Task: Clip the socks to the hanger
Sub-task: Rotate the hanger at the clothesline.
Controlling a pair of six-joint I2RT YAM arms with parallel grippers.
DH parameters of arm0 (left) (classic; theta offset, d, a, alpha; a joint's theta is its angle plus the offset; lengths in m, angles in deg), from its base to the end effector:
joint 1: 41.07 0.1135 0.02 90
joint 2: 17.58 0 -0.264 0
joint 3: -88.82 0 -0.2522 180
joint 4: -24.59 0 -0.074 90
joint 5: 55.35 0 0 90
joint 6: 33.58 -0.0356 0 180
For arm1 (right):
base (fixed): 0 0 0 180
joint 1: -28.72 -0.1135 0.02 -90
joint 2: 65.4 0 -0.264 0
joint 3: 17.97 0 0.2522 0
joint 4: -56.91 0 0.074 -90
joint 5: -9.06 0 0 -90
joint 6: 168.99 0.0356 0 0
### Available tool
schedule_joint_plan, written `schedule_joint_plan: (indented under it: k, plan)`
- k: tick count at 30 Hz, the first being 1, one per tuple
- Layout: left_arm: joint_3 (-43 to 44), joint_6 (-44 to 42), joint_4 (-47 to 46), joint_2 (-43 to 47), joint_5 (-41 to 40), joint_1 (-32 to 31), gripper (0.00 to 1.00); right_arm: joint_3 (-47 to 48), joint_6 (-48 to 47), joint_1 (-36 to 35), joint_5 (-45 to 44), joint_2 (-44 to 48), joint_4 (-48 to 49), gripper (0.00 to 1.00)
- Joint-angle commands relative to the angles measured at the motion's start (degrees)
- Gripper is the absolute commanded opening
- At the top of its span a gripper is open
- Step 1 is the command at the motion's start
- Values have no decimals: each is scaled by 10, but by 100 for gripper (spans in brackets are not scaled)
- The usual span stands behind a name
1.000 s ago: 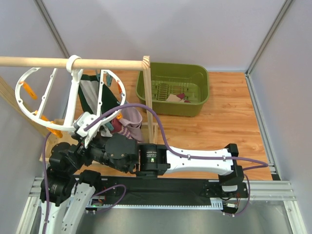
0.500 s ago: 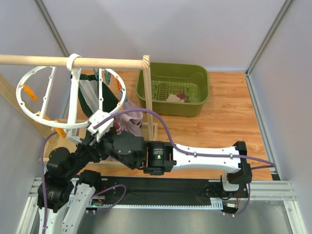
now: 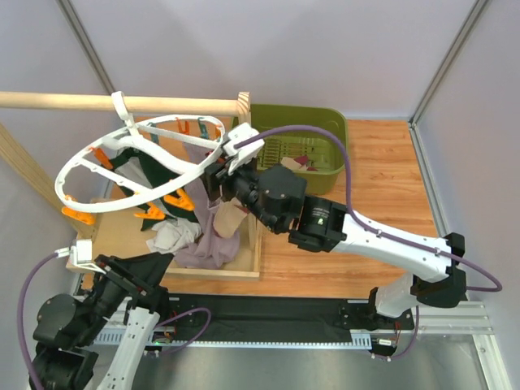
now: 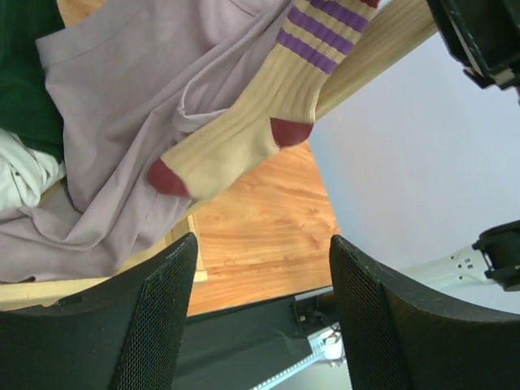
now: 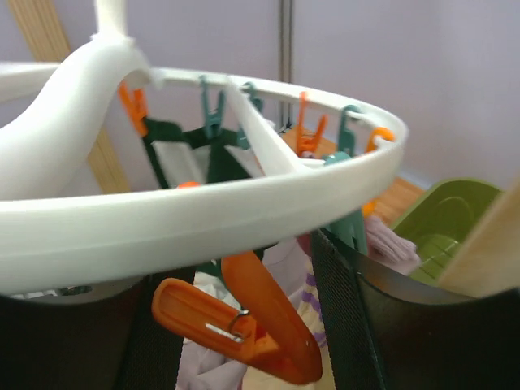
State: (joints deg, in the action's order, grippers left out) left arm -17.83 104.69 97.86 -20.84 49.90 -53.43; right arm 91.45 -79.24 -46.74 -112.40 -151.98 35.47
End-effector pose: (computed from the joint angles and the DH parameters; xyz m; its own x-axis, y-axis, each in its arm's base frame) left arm -0.0504 0.0015 0.3596 -0.3816 -0.6535 -0.6537 0.2678 0.5987 -0.7549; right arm 0.1036 0.3254 0.4775 0.0092 0.0205 -0.9997 -0.6947 0.7193 0.0084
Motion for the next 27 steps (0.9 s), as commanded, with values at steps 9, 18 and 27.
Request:
schedule_joint_plan:
  k: [9,18,27]
  plan:
    - [24,45,-88,-6,15,0,73,-24,-1,32,108,55,-42,65]
    - [93,30,-173,-111,-12,0,73,-74,32,32,153,96,-48,69]
    - [147,-38,-217,-191,35,0,72,-63,47,32,181,105,-75,69]
